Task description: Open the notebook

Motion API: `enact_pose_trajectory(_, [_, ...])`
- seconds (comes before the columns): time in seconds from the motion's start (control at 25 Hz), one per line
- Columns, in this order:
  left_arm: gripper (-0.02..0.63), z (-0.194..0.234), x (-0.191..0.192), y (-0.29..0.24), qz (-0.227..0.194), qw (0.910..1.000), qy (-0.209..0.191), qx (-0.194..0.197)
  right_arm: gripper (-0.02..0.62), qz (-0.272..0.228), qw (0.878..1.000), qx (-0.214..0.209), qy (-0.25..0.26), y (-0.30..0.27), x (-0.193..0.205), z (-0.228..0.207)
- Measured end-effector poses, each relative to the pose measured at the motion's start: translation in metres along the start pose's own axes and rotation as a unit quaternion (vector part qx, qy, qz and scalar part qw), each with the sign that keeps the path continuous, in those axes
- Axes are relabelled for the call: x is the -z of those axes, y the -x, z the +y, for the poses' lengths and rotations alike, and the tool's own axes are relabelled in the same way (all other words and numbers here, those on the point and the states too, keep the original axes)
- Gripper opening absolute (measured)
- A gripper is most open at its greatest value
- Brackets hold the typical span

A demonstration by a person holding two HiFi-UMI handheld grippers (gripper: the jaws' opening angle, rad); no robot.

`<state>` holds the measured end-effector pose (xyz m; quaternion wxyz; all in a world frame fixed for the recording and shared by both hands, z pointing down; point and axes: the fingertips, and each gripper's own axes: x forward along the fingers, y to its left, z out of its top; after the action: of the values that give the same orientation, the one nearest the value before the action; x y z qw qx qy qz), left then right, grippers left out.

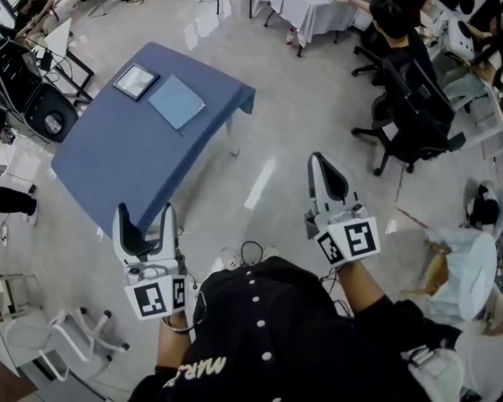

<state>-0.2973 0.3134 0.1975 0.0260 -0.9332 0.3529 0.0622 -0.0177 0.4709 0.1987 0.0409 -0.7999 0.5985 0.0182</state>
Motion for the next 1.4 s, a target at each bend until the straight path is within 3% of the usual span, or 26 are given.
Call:
enact_pose_trajectory(0.16, [0.383, 0.010, 0.017, -0.002, 0.041, 0.9990, -0.016, 0.007, 0.005, -0.003, 1.000, 0.004, 0.003, -0.002, 0.000, 0.013])
enact_pose_trajectory(0.52, [0.382, 0.046, 0.033, -0.011, 0.044, 0.9967, -0.050, 0.048, 0.005, 0.000, 0.999, 0.033, 0.008, -0.018, 0.013, 0.045])
enact_pose_trajectory(0.72, [0.382, 0.057, 0.046, -0.025, 0.058, 0.9961, -0.035, 0.057, 0.005, 0.006, 0.999, 0.047, 0.010, -0.026, 0.024, 0.050])
enact_pose_trajectory(1.0, [0.382, 0.048, 0.064, -0.079, 0.076, 0.9942, -0.045, 0.061, 0.005, 0.007, 0.998, 0.055, -0.002, -0.063, 0.041, 0.015])
enact_pose_trajectory(1.4, [0.382, 0.048, 0.097, -0.225, 0.096, 0.9924, -0.061, 0.047, 0.005, 0.012, 0.999, 0.030, -0.009, -0.208, 0.059, -0.070])
